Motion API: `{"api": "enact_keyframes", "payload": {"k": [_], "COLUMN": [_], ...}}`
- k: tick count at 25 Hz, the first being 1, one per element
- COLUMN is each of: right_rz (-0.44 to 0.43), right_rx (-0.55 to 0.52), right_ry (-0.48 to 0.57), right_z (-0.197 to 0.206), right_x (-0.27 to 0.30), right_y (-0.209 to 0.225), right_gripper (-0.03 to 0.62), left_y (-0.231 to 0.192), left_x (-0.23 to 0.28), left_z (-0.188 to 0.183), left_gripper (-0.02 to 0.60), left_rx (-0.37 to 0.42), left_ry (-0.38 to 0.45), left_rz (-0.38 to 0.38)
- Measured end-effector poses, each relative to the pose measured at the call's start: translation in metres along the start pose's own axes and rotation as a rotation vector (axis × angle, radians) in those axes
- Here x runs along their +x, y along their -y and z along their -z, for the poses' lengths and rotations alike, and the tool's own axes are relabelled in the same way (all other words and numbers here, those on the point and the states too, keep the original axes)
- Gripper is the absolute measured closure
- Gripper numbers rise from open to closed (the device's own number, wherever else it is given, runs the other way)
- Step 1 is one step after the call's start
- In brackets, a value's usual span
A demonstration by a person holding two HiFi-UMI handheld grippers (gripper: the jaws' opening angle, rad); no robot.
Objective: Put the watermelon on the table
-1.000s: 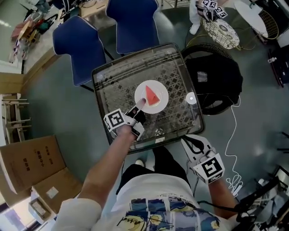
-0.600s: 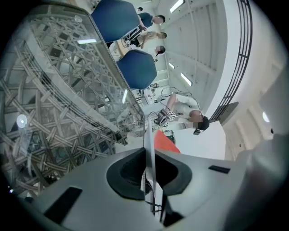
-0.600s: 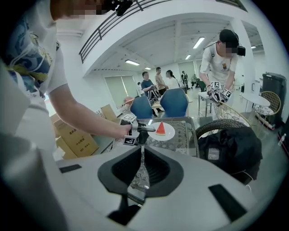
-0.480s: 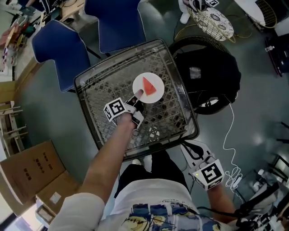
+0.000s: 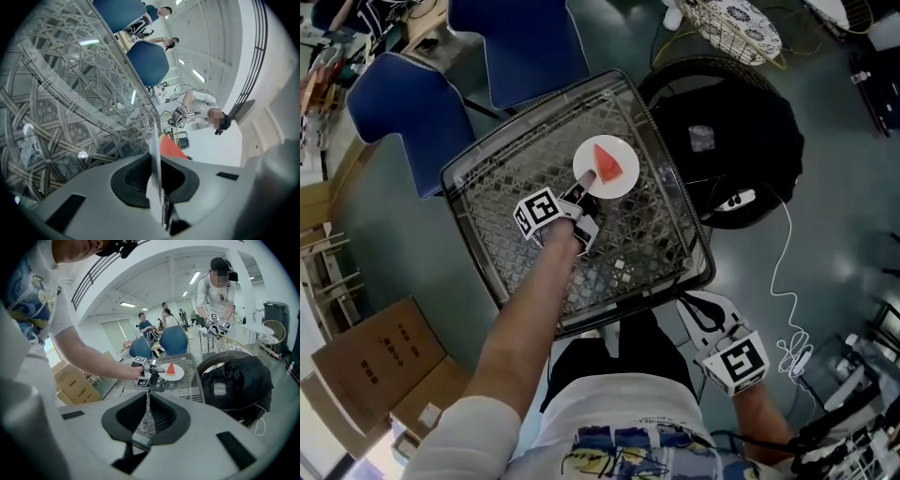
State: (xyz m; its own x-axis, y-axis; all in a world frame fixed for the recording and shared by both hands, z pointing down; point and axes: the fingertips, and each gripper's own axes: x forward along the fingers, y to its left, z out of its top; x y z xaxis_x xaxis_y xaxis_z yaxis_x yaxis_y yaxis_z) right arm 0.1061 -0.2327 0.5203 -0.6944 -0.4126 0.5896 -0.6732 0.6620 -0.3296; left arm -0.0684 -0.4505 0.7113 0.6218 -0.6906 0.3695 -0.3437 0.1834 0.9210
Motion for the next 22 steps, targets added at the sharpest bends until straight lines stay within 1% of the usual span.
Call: {"api": "enact_keyframes", "payload": {"k": [5, 8, 11, 14, 17, 22], "right_rz": [0.001, 0.001, -0.012, -0.037, -0.030, -0.048], "right_rx": [0.020, 0.026, 0.004, 0.001, 0.017, 0.018], "right_ry": [0.017, 0.023, 0.008, -0.005, 0.030, 0.056], "right_z": [-0.001, -0.001, 0.003, 0.004, 0.001, -0.002], "right_x": [0.001, 0.001, 0.006, 0.014, 0.020, 0.025], "right_y": [-0.006, -0.006, -0.007, -0.007, -0.006, -0.005], "right_gripper": [0.569, 0.569, 0.569, 0.569, 0.569, 0.569], "left_y": [-0.004, -0.004, -0.010, -0.018, -0.021, -0.025], "left_x": [-0.008, -0.008, -0.003, 0.002, 0.003, 0.010], "left_z": [0.003, 0.003, 0.004, 0.005, 0.003, 0.004], "left_gripper": [0.557, 0.556, 0.555, 0.554, 0.545, 0.522], "left_rx": [0.004, 0.039, 0.081, 0.104, 0.142, 0.164], "left_ry": [-0.026, -0.035, -0.057, -0.075, -0.086, -0.102], "left_rz": [-0.032, -0.049, -0.108, -0.165, -0.211, -0.313]}}
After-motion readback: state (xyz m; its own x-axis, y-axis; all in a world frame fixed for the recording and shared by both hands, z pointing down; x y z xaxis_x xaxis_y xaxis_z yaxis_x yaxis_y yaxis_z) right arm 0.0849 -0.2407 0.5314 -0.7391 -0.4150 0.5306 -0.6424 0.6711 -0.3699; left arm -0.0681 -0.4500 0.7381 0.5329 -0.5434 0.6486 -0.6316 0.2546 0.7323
